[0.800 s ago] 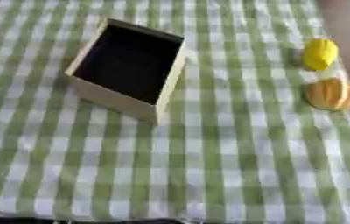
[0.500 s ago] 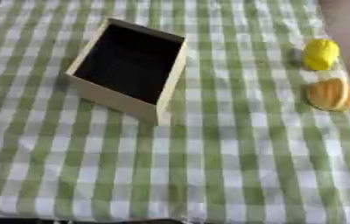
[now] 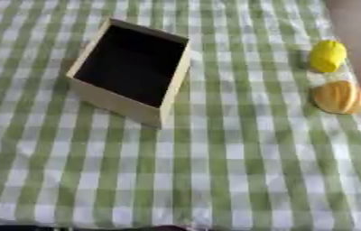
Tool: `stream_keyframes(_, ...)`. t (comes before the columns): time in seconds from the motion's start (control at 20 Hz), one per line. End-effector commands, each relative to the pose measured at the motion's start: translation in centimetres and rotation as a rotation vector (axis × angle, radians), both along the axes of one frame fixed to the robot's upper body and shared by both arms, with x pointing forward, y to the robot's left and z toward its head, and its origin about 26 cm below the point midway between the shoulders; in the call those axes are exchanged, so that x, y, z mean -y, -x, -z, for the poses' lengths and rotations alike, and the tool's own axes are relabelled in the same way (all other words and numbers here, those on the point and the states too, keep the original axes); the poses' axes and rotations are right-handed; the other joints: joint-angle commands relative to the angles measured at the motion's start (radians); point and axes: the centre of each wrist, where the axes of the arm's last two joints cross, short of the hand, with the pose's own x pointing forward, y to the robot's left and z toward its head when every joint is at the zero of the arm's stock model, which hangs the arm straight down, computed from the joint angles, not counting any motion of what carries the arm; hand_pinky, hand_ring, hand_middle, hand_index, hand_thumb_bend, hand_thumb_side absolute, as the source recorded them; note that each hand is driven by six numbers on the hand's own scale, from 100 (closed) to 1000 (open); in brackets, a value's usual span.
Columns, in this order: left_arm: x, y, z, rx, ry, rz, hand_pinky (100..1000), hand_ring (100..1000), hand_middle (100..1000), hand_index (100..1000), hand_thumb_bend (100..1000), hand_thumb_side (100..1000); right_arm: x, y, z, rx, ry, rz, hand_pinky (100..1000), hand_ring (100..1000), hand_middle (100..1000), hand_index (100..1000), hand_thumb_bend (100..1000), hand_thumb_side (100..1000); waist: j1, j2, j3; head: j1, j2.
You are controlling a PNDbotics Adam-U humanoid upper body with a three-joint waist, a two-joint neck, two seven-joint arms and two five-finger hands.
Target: Pick up objects on the table and place them in the box.
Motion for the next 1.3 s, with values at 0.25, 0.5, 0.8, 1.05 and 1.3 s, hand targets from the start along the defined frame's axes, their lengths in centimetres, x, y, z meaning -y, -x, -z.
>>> stream_keyframes(0.25, -0.3, 0.3, -0.8, 0.018, -0.04, -0.007, 639, 730, 730, 858, 355, 545, 6.1, -1.9, -4.6, -0.201, 0.364, 0.276, 896, 912, 829, 952, 100, 354, 0.0, -0.013, -0.007, -0.03, -0.013)
stream_keyframes(0.5, -0.1, 0.3, -0.8, 0.015, -0.049, 0.003, 638, 730, 730, 858, 349, 548, 9.5, -3.0, -6.0, -0.331, 0.559, 0.395, 902, 933, 872, 952, 100, 218, -0.002, -0.012, -0.005, -0.038, -0.013)
stream_keyframes(0.8, 0.0, 0.2, -0.9, 0.007, -0.057, 0.017, 637, 730, 730, 857, 347, 549, 11.0, -4.3, -6.4, -0.463, 0.779, 0.414, 908, 948, 898, 942, 327, 100, -0.006, -0.011, 0.003, -0.047, -0.018)
stream_keyframes(1.05, 0.1, 0.2, -0.9, 0.004, -0.062, 0.026, 637, 729, 730, 857, 345, 549, 9.6, -4.9, -6.5, -0.536, 0.963, 0.355, 914, 955, 922, 935, 376, 100, -0.008, -0.012, 0.003, -0.05, -0.015)
stream_keyframes(1.3, 0.2, 0.2, -1.0, 0.003, -0.064, 0.032, 638, 730, 731, 857, 345, 548, 8.5, -5.0, -6.3, -0.589, 1.043, 0.325, 921, 963, 937, 943, 389, 100, -0.009, -0.014, 0.001, -0.053, -0.016)
